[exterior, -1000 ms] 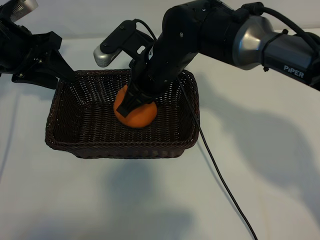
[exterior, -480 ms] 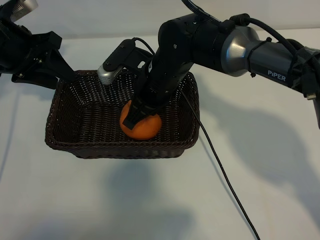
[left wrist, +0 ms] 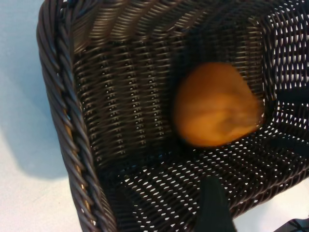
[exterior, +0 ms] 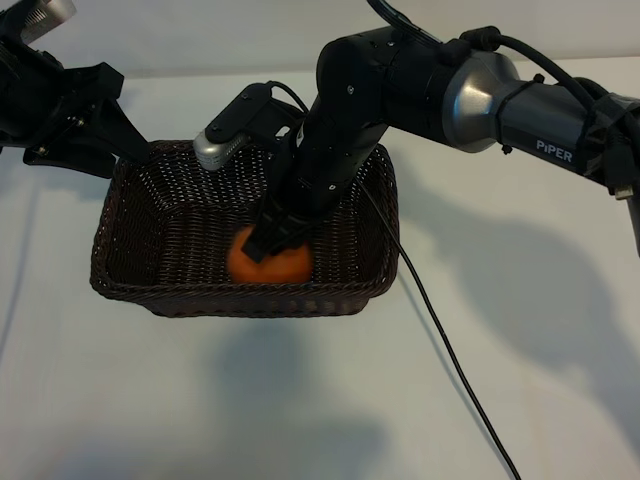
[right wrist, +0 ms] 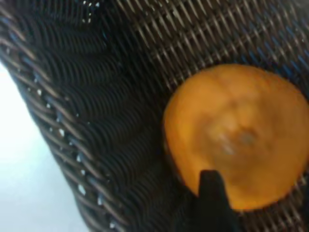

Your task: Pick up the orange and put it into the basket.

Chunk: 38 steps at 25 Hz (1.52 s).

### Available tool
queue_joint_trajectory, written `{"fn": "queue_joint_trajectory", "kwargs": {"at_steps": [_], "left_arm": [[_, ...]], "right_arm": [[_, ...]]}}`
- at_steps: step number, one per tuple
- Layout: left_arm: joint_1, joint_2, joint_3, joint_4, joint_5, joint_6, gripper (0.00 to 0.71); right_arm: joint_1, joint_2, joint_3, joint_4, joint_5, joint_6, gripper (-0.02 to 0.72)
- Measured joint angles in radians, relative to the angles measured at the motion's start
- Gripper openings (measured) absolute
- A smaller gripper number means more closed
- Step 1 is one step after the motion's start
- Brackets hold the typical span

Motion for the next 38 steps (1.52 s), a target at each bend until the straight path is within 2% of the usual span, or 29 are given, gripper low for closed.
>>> {"fn": "queue_joint_trajectory", "kwargs": {"at_steps": [4,10,19,22,25,28,33,38], "left_arm": [[0.000,0.000,0.000,0.000,0.000,0.000,0.494],[0.000,0.000,0.000,0.000,0.000,0.001,0.494],[0.000,0.000,0.000,0.000,0.000,0.001,0.494],[0.000,0.000,0.000,0.000,0.000,0.002,0.494],[0.000,-0.001,0.000,0.000,0.000,0.002,0.494],[0.000,-0.001,0.000,0.000,0.000,0.002,0.494],[0.000,-0.001,0.000,0.000,0.000,0.002,0.494],[0.000,-0.001,0.000,0.000,0.000,0.002,0.494]], "right_arm": [[0.000,-0.001,-0.001,0.000,0.062,0.025,0.497],[0.000,-0.060,-0.001,-0.036,0.140,0.032,0.482],[0.000,-0.230,-0.001,-0.110,0.195,0.033,0.477],[0.000,-0.261,-0.002,-0.117,0.211,0.033,0.478],[0.000,-0.267,-0.002,-0.128,0.241,0.041,0.478],[-0.005,-0.273,-0.002,-0.167,0.281,0.062,0.478],[-0.085,-0.325,-0.002,-0.181,0.341,0.087,0.478],[-0.221,-0.378,-0.002,-0.181,0.352,0.124,0.478]]}}
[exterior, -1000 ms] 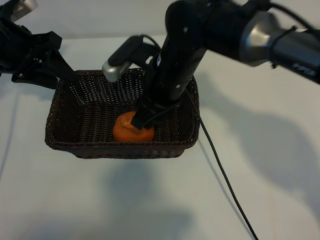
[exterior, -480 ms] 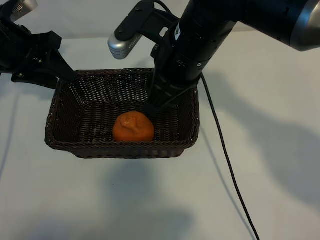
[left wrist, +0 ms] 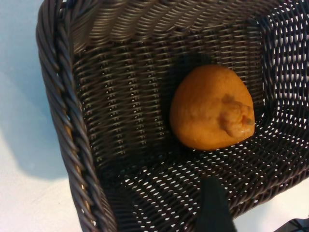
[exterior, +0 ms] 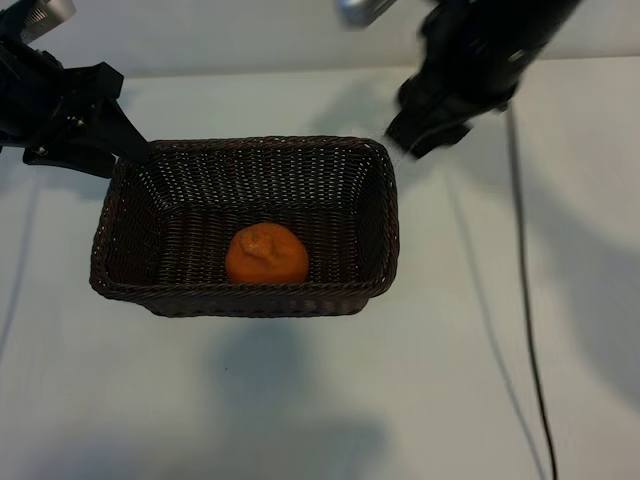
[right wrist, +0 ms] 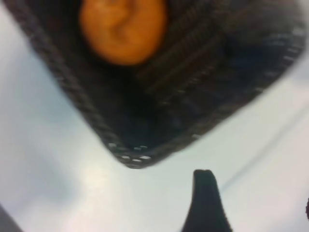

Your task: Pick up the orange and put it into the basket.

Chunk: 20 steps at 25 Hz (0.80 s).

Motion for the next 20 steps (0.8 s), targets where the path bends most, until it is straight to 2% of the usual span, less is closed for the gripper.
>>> {"fn": "queue_joint_trajectory", "kwargs": {"at_steps": [11,20], "left_arm": [[0.000,0.000,0.000,0.000,0.000,0.000,0.494],[0.000,0.000,0.000,0.000,0.000,0.000,0.494]], "right_arm": [[-0.301,-0.071,0.000,-0.010,0.000,0.045,0.478],[-0.324,-0.084,0.040,-0.011,-0.004,0.068,0.478]]}}
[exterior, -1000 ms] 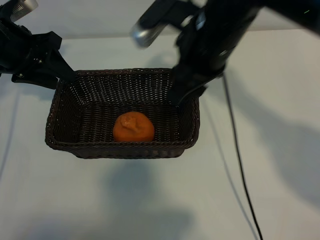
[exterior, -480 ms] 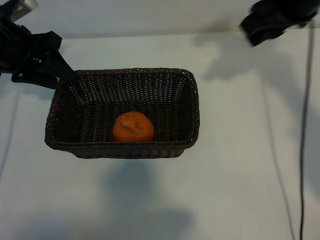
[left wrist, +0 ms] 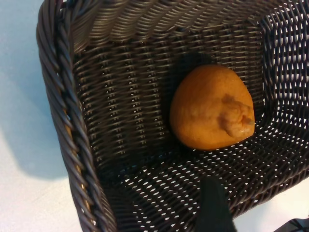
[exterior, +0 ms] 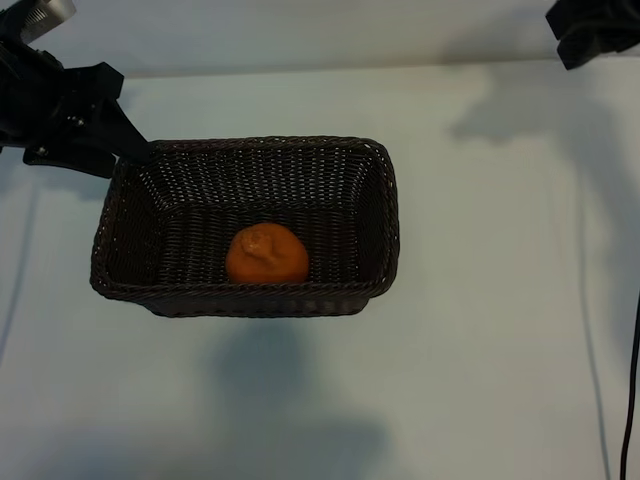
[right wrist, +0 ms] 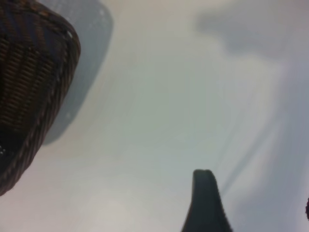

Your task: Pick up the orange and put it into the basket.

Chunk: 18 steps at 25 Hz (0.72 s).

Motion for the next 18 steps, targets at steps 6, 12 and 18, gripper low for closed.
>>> {"fn": "queue_joint_trajectory", "kwargs": {"at_steps": [6,12,18], "left_arm": [[0.000,0.000,0.000,0.000,0.000,0.000,0.494],[0.000,0.000,0.000,0.000,0.000,0.000,0.494],[0.000,0.000,0.000,0.000,0.000,0.000,0.494]], "right_arm": [[0.000,-0.037,0.134,-0.002,0.005,0.002,0.478],[0.000,-0.057,0.143,-0.002,0.005,0.004,0.478],[0.000,-0.058,0.143,-0.005,0.005,0.005,0.478]]}}
